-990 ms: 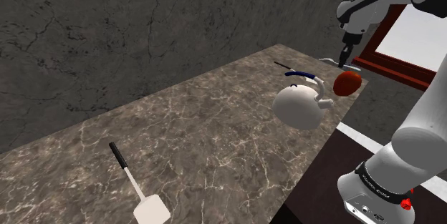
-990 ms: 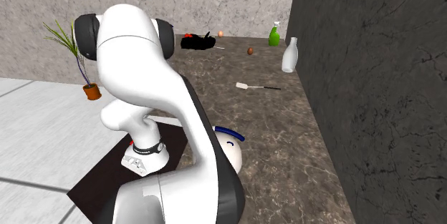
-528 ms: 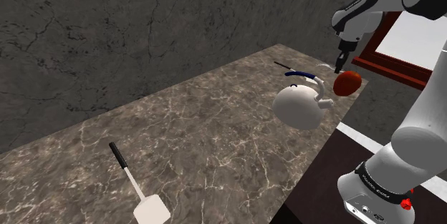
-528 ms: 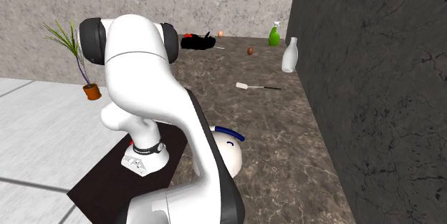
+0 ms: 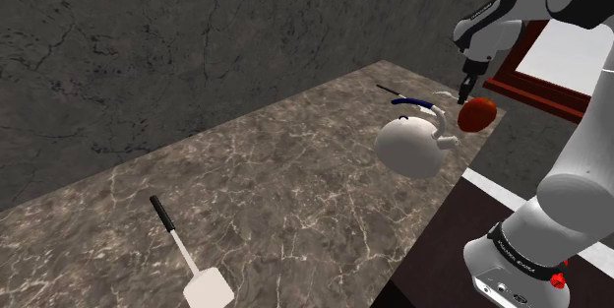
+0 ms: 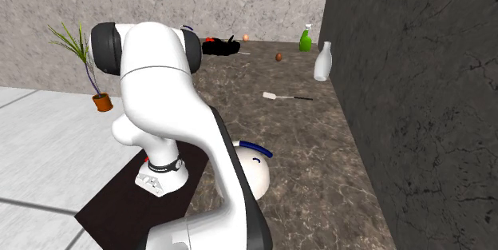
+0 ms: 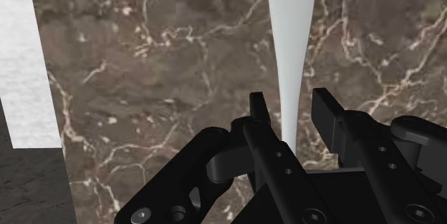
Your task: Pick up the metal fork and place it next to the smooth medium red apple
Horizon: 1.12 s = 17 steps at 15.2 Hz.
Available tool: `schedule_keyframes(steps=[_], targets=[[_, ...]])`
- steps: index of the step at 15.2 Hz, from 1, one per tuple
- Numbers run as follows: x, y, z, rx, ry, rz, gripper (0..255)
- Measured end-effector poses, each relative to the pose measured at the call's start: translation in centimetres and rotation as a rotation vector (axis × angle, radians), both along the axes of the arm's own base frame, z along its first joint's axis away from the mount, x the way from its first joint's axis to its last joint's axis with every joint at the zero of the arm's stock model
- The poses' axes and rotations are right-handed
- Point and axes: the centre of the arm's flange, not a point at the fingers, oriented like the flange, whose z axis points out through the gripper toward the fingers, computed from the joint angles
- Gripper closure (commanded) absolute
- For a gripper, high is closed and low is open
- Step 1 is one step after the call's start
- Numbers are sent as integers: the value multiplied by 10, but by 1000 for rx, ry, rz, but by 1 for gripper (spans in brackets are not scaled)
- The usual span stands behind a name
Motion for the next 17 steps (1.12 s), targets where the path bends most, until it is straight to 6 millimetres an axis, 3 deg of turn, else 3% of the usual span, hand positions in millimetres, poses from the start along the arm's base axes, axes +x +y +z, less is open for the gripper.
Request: schedule_keyframes(steps=[1,7,12,17], targets=[[0,0,0,0,0,0,0],[0,0,0,0,0,0,0],[7,-1,43,-1,-1,0,0],[7,0,49,0,0,0,0]])
